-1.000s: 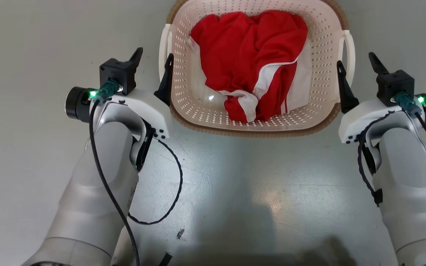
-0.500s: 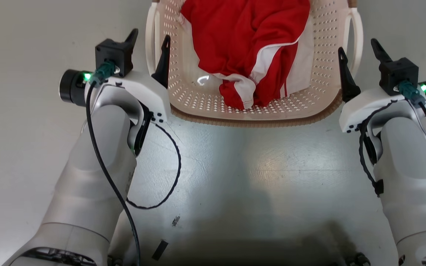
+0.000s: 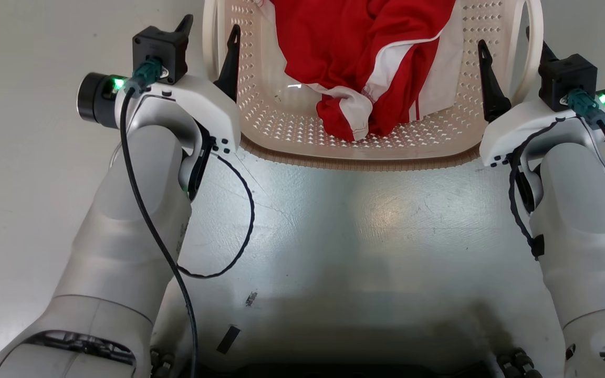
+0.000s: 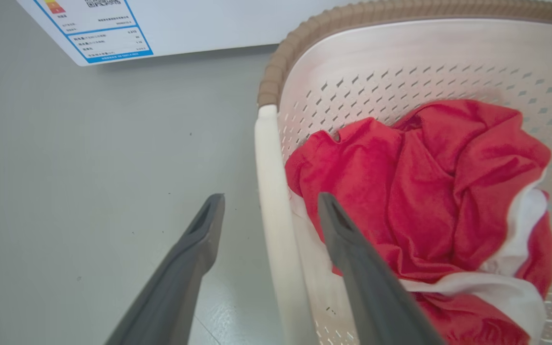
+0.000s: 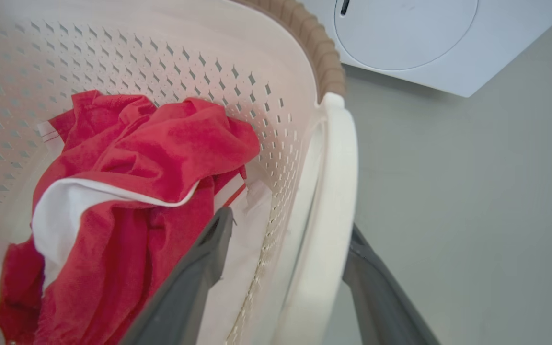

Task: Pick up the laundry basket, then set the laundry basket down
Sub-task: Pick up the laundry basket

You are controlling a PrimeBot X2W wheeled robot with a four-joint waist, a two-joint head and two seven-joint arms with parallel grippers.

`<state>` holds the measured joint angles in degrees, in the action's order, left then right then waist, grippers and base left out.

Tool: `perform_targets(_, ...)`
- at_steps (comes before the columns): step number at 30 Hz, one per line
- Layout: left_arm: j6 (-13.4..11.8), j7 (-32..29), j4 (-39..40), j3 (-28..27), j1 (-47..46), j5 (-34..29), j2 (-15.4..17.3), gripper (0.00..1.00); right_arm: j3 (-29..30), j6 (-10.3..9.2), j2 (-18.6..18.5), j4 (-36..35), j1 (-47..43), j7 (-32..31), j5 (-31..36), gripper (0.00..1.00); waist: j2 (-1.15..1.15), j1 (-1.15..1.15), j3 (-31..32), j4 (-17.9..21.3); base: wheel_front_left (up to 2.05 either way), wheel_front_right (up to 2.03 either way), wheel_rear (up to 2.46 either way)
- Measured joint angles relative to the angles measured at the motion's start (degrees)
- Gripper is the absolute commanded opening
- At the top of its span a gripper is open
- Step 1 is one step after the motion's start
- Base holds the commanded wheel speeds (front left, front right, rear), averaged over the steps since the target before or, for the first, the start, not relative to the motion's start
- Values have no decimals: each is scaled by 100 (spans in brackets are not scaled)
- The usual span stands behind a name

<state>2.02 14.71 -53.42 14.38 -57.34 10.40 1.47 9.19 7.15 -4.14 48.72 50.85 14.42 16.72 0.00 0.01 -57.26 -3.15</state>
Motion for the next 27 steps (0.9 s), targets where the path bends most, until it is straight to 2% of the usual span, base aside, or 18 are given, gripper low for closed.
perform_targets(14, 2, 0, -558, 158, -380, -31, -1, 100, -143, 0, -1, 268, 220, 4, -240, 100, 0, 0, -123, 41, 0, 0, 0)
perform_targets(27, 10, 0, -1092, 597, -667, 127, -4, 100, -246, 24, -12, 1268, 804, 22, -481, 100, 0, 0, -92, 54, 0, 0, 0)
